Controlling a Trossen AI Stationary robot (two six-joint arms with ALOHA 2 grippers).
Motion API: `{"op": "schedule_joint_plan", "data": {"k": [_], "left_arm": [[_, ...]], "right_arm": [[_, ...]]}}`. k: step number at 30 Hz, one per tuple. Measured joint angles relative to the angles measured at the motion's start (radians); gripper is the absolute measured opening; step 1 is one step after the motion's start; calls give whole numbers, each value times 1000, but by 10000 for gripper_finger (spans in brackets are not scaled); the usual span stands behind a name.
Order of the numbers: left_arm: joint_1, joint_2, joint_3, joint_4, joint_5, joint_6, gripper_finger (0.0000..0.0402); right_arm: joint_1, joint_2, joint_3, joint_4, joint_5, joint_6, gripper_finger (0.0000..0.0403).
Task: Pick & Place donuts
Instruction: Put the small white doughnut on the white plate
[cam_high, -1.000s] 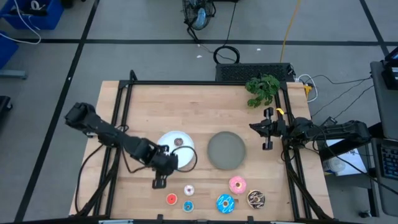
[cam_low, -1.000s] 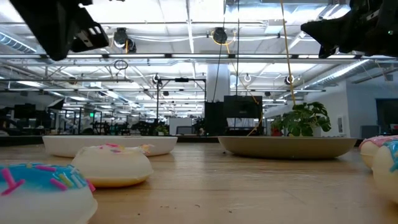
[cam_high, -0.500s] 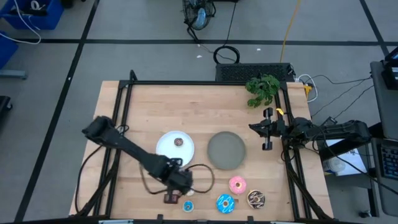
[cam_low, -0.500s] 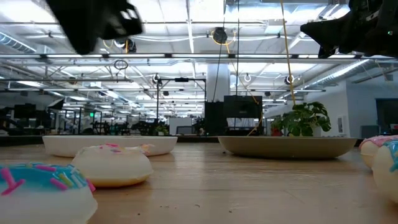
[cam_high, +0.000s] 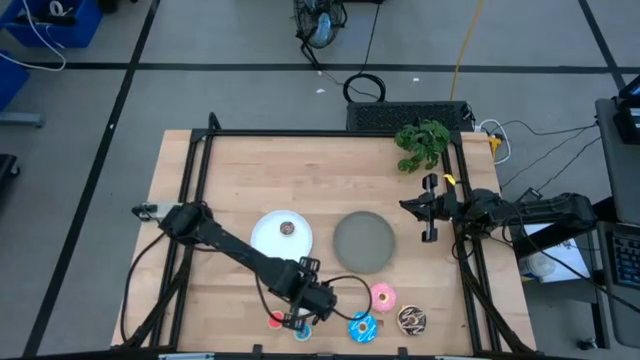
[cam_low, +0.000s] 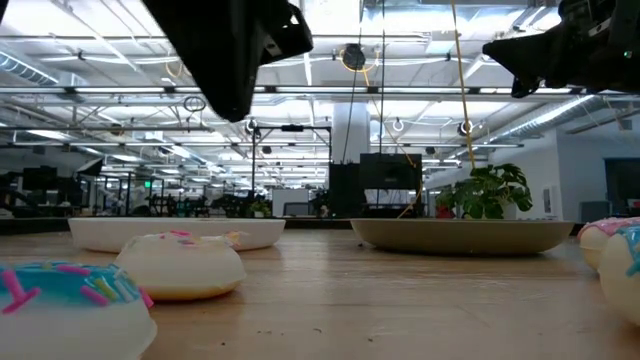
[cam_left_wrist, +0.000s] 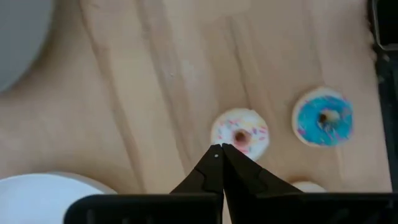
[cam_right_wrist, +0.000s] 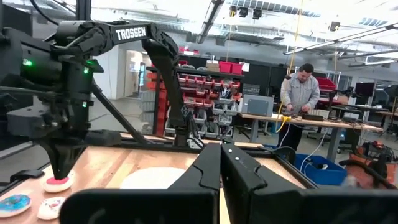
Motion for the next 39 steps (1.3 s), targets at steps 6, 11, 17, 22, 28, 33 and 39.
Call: {"op": "schedule_joint_plan", "data": {"k": [6, 11, 17, 22, 28, 33, 39], "left_arm": [[2, 1, -1, 1, -2, 12, 17], [-4, 1, -1, 2, -37, -13, 13], [-4, 1, -2, 9, -70, -13, 10], [-19, 9, -13, 28, -60, 49, 19], [-45, 20, -14, 30, -1, 28, 23], [-46, 34, -14, 73, -57, 18, 84], [-26, 42, -14, 59, -63, -1, 185]], "right_arm": [[0, 5, 0, -8, 0, 0, 0], [0, 5, 0, -7, 0, 0, 0], [0, 5, 0, -6, 0, 0, 0], [0, 5, 0, -6, 3, -26, 0], [0, 5, 0, -3, 4, -70, 0], [0, 5, 0, 6, 4, -112, 0], [0, 5, 0, 33, 2, -105, 0]]}}
